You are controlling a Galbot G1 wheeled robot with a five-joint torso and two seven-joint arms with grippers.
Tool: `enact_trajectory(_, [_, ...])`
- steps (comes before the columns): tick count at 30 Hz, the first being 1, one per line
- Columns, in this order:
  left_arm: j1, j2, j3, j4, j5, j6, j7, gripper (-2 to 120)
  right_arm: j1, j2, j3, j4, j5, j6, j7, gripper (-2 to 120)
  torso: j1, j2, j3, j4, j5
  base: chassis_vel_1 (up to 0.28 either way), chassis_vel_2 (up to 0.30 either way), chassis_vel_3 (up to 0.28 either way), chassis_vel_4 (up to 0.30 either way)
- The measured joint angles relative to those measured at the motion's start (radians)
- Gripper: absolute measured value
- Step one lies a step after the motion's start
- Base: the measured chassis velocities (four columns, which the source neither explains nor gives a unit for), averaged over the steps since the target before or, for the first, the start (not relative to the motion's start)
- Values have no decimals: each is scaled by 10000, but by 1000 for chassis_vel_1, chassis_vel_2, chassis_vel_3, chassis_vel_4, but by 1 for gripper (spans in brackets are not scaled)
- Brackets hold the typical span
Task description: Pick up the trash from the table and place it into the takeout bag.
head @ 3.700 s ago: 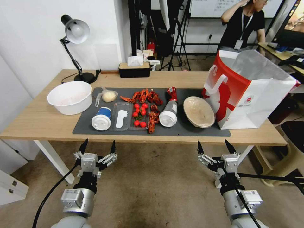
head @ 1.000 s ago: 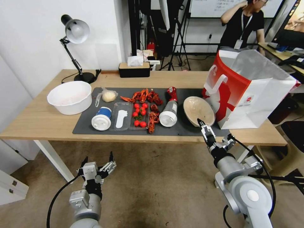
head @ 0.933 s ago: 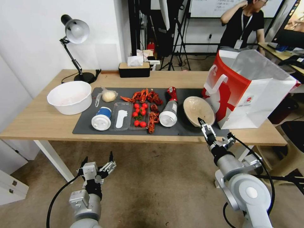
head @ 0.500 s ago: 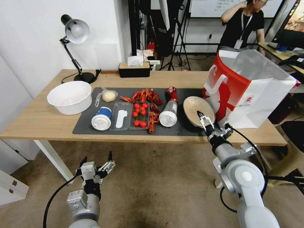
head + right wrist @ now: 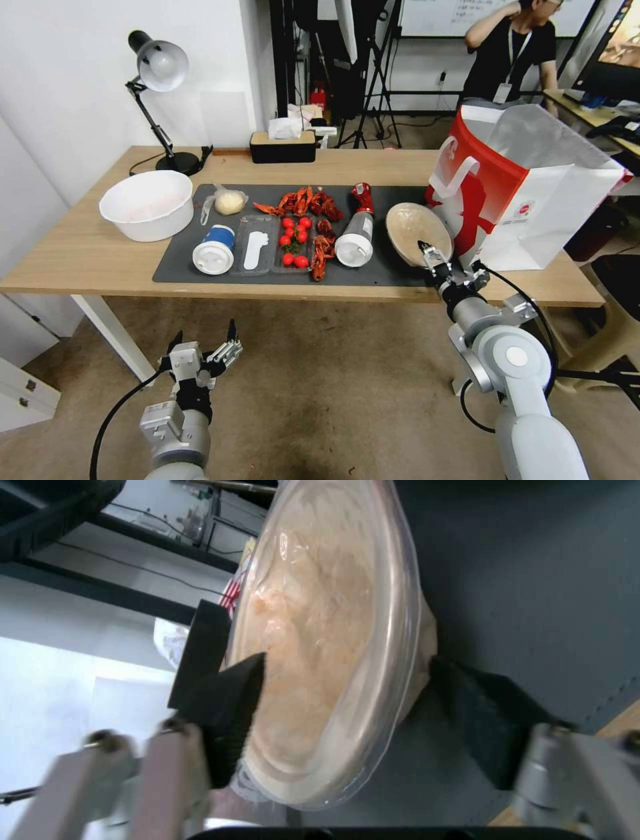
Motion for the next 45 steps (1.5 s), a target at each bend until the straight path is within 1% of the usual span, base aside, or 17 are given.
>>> enact_trajectory(3, [1,0,0,0,6,1,-1,100,-13,-15,7,16,12,-7,12,54,1,0,0,0,0,0,0,0,0])
enact_trajectory(4, [4,0,2,0,12,2,-25,100,-18,-15,8,38,15,-13,24,47,0,0,0,0,0,0,0,0,0])
enact_trajectory(5, [4,0,2,0,12,2,-25,100,-18,-15,8,38,15,-13,24,47,0,0,0,0,0,0,0,0,0])
enact_trajectory(7, [13,0,-9,-49,13,24,-36,100,-37,-14,11,65,16,-20,27,34,0,0,0,0,0,0,0,0,0])
enact_trajectory(9, [15,0,-17,-66,12,35,-36,100,-46,-15,11,71,16,-23,26,32,0,-1,0,0,1,0,0,0,0])
enact_trajectory(13, [21,3,-34,-76,8,74,-8,100,-96,-15,9,157,4,-34,-27,14,0,0,0,0,0,0,0,0,0])
enact_trajectory(16, [27,4,-28,-76,6,76,-2,100,-149,-30,-6,246,-238,-39,-258,6,0,0,0,1,0,0,0,0,0])
enact_trajectory(18, [36,17,-27,-84,0,80,3,100,-294,-160,-75,517,-1262,19,-1122,0,1,0,0,0,0,0,0,0,0])
enact_trajectory(21, [36,23,-27,-103,0,80,3,100,-341,-292,-127,773,-2275,146,-1626,0,0,0,0,0,0,0,0,0,0])
enact_trajectory(22, [38,22,-23,-105,-1,79,3,100,-356,-470,-175,1054,-3494,395,-2151,0,0,0,-1,0,0,0,0,0,0])
enact_trajectory(25, [42,19,-13,-105,-1,76,3,100,-364,-604,-184,1221,-4275,575,-2558,0,-1,0,-1,0,1,0,0,0,0])
enact_trajectory(28, [49,17,22,-74,-2,57,3,100,-402,-1060,-165,1534,-6843,1427,-4024,0,-2,0,-2,0,1,0,0,0,0])
enact_trajectory(32, [44,22,31,-70,-2,51,1,100,-338,-1286,-136,1582,-7887,1984,-4552,0,-2,0,-2,-1,1,0,0,0,0])
enact_trajectory(33, [40,24,36,-68,-2,47,0,100,-155,-1486,-87,1629,-8547,2470,-4717,0,-2,0,-1,0,1,0,0,0,0])
enact_trajectory(38, [51,42,47,-61,13,38,-5,100,983,-2206,372,1450,-9780,3183,-4147,0,-2,0,-1,-3,1,0,0,0,0])
enact_trajectory(43, [87,40,-7,-116,24,38,-12,100,1835,-2751,707,987,-10026,3161,-3575,0,-1,0,-1,2,0,0,0,0,0])
enact_trajectory(45, [102,39,-27,-143,18,42,-13,100,2340,-3105,953,355,-10134,2942,-3107,0,-1,0,0,0,0,0,0,0,0])
